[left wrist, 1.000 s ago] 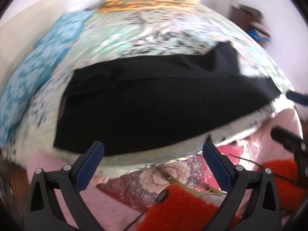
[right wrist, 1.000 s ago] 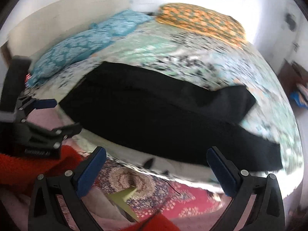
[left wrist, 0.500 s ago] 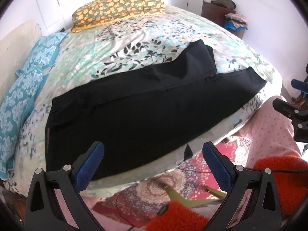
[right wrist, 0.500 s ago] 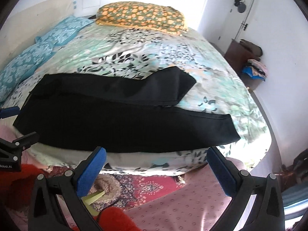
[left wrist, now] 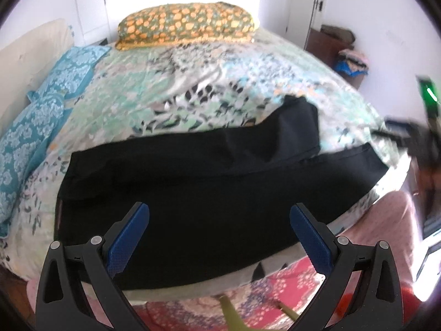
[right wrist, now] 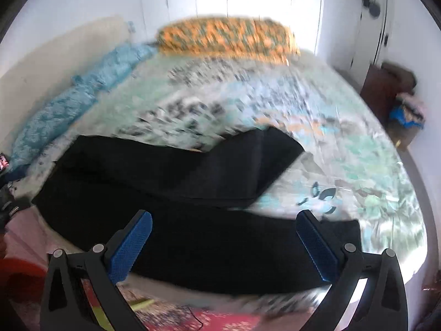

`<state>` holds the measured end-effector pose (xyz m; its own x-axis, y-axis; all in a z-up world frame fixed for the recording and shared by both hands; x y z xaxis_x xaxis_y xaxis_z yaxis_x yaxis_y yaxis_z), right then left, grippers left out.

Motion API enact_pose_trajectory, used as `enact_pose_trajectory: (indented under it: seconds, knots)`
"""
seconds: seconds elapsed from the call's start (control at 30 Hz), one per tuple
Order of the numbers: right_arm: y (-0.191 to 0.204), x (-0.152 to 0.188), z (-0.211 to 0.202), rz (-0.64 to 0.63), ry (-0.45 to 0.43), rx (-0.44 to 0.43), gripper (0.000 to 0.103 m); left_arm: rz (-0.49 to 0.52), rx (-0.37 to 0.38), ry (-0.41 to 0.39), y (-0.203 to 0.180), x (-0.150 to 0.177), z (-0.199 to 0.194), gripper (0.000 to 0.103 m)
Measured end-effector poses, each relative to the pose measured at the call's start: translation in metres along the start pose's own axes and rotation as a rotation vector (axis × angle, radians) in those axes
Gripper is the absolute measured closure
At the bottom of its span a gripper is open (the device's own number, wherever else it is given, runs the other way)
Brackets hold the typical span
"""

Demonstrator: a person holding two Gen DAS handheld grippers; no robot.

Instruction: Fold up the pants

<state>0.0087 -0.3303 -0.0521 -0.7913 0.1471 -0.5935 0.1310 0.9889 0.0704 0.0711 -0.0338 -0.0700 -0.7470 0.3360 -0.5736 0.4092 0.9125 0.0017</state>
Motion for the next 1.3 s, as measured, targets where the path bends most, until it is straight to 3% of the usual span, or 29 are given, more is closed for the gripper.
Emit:
enact_pose_trajectory:
  seconds: [0.1,0.23,0.4,0.57,0.63,0.7,0.77,0.8,0.93,1.07,1.17,1.2,1.23,1.27,1.3]
  knots:
    - [-0.065,-0.054,0.059,0.080,0.047,-0.064,0.000,-0.040,-0.035,0.061,0.014,0.011,0.016,0.001]
    - [-0.116,-0.117,0.135,0.089,0.125,-0.038,0.000,-0.118,-0.073,0.127,0.035,0.017,0.035,0.001]
    - [-0.120,-0.167,0.233,-0.029,0.291,-0.054,0.000,-0.172,-0.138,0.174,0.054,0.012,0.054,0.001]
    - [-0.113,-0.180,0.300,-0.122,0.391,-0.048,0.006,-0.181,-0.176,0.237,0.059,0.012,0.073,0.001]
    - [-0.114,-0.180,0.321,-0.116,0.427,-0.066,0.013,-0.174,-0.184,0.264,0.058,0.012,0.080,0.001]
    - [-0.116,-0.174,0.334,-0.087,0.480,-0.140,0.051,-0.164,-0.189,0.285,0.056,0.012,0.087,0.001]
    - [-0.118,-0.170,0.330,-0.118,0.496,-0.167,0.073,-0.149,-0.193,0.301,0.052,0.012,0.093,0.001]
    - [-0.121,-0.171,0.323,-0.126,0.491,-0.175,0.094,-0.142,-0.193,0.306,0.051,0.012,0.095,0.001]
    - [-0.171,-0.181,0.263,-0.059,0.365,-0.114,0.095,-0.128,-0.192,0.304,0.047,0.007,0.102,0.001]
    - [-0.263,-0.165,0.193,0.190,0.241,0.019,0.095,-0.131,-0.175,0.297,0.041,0.005,0.105,0.001]
    - [-0.297,-0.122,0.184,0.258,0.269,0.144,0.095,-0.123,-0.153,0.315,0.033,0.007,0.110,0.001]
    - [-0.305,-0.112,0.186,0.283,0.278,0.144,0.093,-0.114,-0.145,0.323,0.029,0.008,0.111,0.001]
    - [-0.315,-0.101,0.187,0.338,0.282,0.120,0.090,-0.106,-0.143,0.325,0.027,0.008,0.111,0.001]
    - [-0.326,-0.089,0.187,0.417,0.277,0.088,0.075,-0.094,-0.145,0.323,0.024,0.007,0.110,0.001]
    - [-0.333,-0.083,0.184,0.469,0.250,0.072,0.052,-0.088,-0.148,0.319,0.022,0.006,0.109,0.001]
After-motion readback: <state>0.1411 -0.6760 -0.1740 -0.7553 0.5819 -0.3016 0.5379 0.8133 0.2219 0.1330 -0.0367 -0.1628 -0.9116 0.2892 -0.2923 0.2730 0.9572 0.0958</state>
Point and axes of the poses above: each gripper's, at about its wrist camera, not at the fingertips, and z roughly the way its jaws point, y to its left, x to its underside, the point moved 3 cm from there along z, roughly the way its jaws point, and after that the axes turned 2 degrees about z, right-handed, at the moved point
